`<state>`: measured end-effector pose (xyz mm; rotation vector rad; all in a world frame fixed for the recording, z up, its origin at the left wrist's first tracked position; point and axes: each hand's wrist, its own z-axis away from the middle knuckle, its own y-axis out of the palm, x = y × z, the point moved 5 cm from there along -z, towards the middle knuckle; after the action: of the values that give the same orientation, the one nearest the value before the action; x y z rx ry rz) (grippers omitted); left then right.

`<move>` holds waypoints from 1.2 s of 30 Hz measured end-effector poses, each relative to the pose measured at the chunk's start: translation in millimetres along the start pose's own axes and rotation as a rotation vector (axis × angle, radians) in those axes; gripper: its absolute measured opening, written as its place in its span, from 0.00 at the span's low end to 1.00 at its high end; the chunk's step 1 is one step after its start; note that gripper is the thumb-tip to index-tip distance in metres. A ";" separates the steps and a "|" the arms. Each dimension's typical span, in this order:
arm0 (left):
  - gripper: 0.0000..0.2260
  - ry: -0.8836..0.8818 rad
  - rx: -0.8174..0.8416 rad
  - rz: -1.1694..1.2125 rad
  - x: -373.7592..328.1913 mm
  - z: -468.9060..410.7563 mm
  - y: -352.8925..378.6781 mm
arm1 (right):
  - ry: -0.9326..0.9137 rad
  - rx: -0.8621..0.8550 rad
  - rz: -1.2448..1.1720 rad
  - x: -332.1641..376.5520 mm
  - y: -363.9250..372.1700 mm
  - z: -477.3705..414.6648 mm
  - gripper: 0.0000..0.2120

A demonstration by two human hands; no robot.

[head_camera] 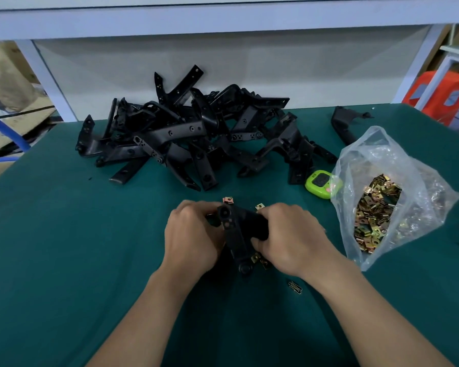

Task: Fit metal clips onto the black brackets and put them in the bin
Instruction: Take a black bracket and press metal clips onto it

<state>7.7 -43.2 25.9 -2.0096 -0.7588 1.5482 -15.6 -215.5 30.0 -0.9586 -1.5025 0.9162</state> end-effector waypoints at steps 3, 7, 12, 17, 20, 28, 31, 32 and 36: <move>0.12 0.084 0.018 0.080 -5.5 4.3 0.5 | 0.047 -0.029 -0.171 -6.1 -5.7 -2.5 0.10; 0.12 0.106 0.101 0.203 -18.1 10.7 8.8 | 0.090 -0.070 -0.605 -9.8 -16.6 -5.3 0.09; 0.12 0.085 0.073 0.366 -22.2 12.7 9.0 | 0.085 -0.059 -0.954 -5.1 -14.0 -3.9 0.08; 0.14 -0.074 0.026 0.475 -10.6 9.3 12.6 | 0.183 -0.021 -1.047 -13.6 -6.1 -6.5 0.11; 0.11 -0.121 0.029 0.570 -7.4 7.1 14.8 | 0.247 -0.041 -1.021 -16.9 -4.2 -8.4 0.03; 0.09 -0.154 -0.055 0.803 0.4 -1.3 3.7 | 0.055 -0.170 -0.181 -9.1 -9.6 0.4 0.09; 0.05 -0.147 -0.064 0.891 7.7 -4.3 -3.0 | 0.079 -0.156 -0.056 -8.5 -7.4 -0.3 0.08; 0.05 -0.151 -0.061 0.912 10.0 -4.9 -3.9 | 0.092 -0.162 -0.022 -9.4 -7.7 -0.7 0.08; 0.02 -0.177 -0.018 0.956 11.2 -4.8 -4.7 | 0.137 -0.171 0.027 -12.6 -6.0 -1.9 0.08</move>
<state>14.0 -32.3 22.3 -2.4159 0.2211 2.2227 -13.0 -229.4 31.1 -1.1448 -1.4710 0.7333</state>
